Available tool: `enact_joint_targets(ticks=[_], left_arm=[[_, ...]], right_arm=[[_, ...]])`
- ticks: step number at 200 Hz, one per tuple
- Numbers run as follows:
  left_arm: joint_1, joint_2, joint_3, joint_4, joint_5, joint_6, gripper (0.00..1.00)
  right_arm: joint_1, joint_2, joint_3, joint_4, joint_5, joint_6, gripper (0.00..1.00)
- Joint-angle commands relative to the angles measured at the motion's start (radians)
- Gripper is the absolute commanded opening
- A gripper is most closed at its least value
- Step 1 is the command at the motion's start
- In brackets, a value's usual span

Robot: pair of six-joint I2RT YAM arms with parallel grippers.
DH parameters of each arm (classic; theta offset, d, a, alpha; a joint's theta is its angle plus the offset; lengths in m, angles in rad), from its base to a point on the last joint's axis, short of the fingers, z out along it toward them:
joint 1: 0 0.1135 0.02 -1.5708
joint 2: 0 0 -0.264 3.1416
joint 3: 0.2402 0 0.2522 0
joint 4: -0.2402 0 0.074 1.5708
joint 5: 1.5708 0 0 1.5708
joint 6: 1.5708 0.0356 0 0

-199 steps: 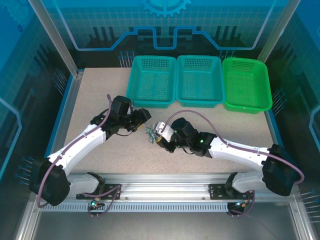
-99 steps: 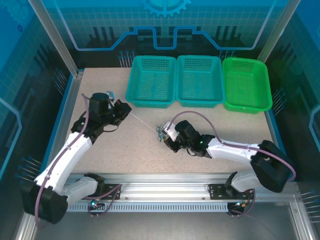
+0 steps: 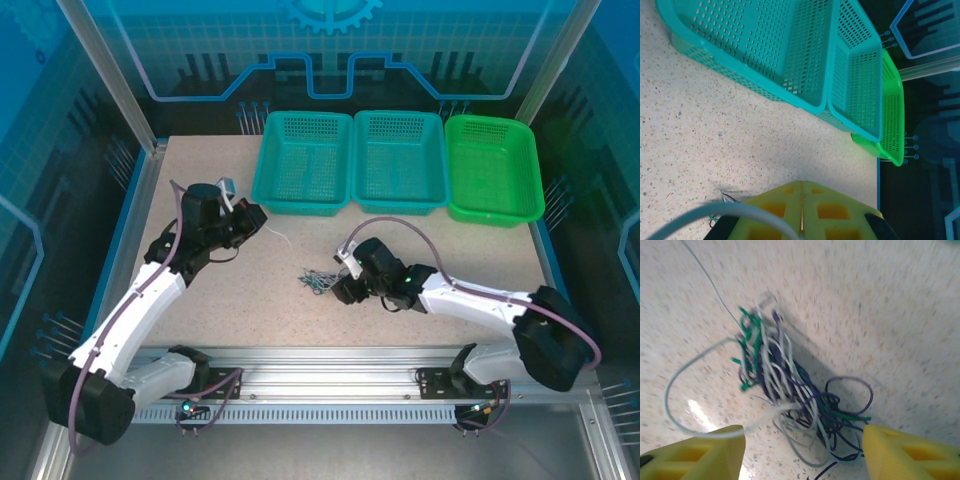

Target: Untangle the cables

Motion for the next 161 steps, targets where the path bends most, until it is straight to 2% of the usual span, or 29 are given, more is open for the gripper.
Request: enact_joint_targets(ticks=[1, 29, 51, 82, 112, 131, 161], left_arm=[[-0.011, 0.005, -0.021, 0.012, -0.016, 0.039, 0.00], [-0.011, -0.009, -0.022, -0.013, -0.041, 0.047, 0.00], [-0.011, -0.046, -0.022, -0.070, -0.116, 0.066, 0.00], [-0.008, -0.100, -0.038, -0.119, -0.200, 0.085, 0.00], [-0.004, -0.120, -0.036, -0.160, -0.249, 0.090, 0.00], [-0.002, -0.131, -0.036, -0.166, -0.270, 0.094, 0.00], [0.014, -0.171, -0.021, -0.252, -0.385, 0.076, 0.00]], right_arm=[[-0.011, -0.020, 0.094, -0.027, -0.049, -0.010, 0.66], [-0.011, 0.150, 0.266, -0.059, -0.113, 0.096, 0.64], [-0.006, 0.302, 0.362, -0.084, -0.182, 0.175, 0.62], [-0.004, 0.488, 0.484, -0.202, -0.148, 0.211, 0.60], [-0.006, 0.579, 0.511, -0.270, -0.126, 0.203, 0.52], [-0.008, 0.604, 0.504, -0.290, -0.110, 0.201, 0.39], [-0.070, 0.576, 0.455, -0.299, -0.028, 0.241, 0.05]])
